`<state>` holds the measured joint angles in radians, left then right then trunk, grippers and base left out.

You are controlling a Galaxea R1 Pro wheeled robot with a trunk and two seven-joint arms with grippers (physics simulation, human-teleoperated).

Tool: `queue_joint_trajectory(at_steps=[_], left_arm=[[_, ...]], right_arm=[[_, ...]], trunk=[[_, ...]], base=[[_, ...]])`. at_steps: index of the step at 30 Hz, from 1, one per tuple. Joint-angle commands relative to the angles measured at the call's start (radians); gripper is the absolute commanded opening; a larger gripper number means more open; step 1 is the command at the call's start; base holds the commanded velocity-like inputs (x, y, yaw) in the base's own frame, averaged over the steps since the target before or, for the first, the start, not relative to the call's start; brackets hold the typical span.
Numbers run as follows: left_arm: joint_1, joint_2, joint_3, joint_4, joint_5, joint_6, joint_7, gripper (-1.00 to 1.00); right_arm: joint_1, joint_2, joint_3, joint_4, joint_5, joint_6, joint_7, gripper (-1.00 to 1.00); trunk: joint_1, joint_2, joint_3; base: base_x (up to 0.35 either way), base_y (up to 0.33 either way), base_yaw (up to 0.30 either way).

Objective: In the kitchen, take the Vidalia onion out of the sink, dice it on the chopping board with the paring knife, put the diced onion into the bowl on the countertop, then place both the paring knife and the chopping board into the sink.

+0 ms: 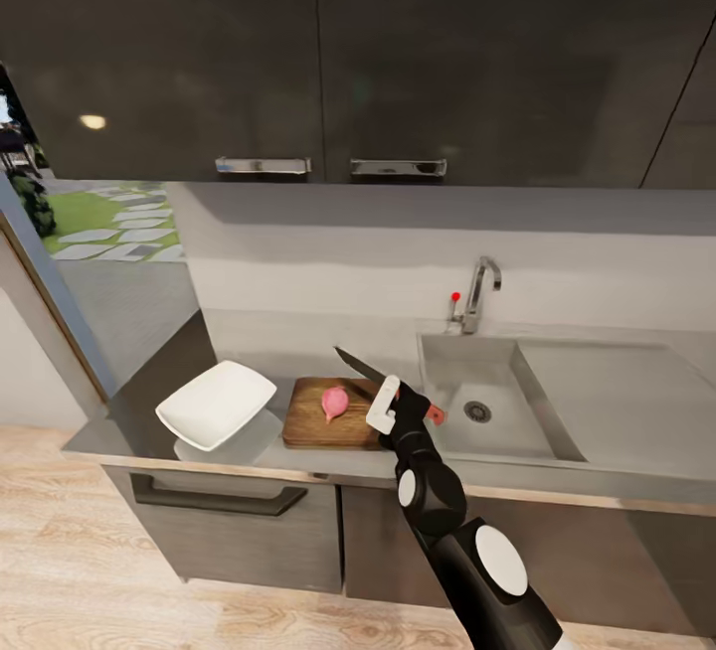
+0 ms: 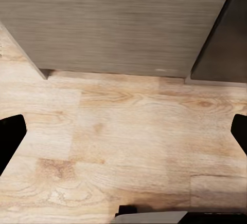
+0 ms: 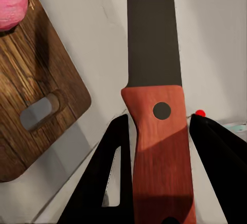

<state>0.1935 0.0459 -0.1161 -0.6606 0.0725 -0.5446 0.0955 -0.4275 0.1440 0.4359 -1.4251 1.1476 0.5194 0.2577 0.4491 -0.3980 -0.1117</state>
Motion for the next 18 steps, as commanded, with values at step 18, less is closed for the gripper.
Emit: queue_joint_trajectory(at_steps=[18], left_arm=[[0.0,0.002,-0.008,0.003,0.007,-0.002,0.008,1.0]], right_arm=[[0.0,0.003,0.042,0.059,0.012,0.005,-0.041,-1.0]], trunk=[[0.001,-0.002,-0.002]], base=[[0.023,0.027,0.0]])
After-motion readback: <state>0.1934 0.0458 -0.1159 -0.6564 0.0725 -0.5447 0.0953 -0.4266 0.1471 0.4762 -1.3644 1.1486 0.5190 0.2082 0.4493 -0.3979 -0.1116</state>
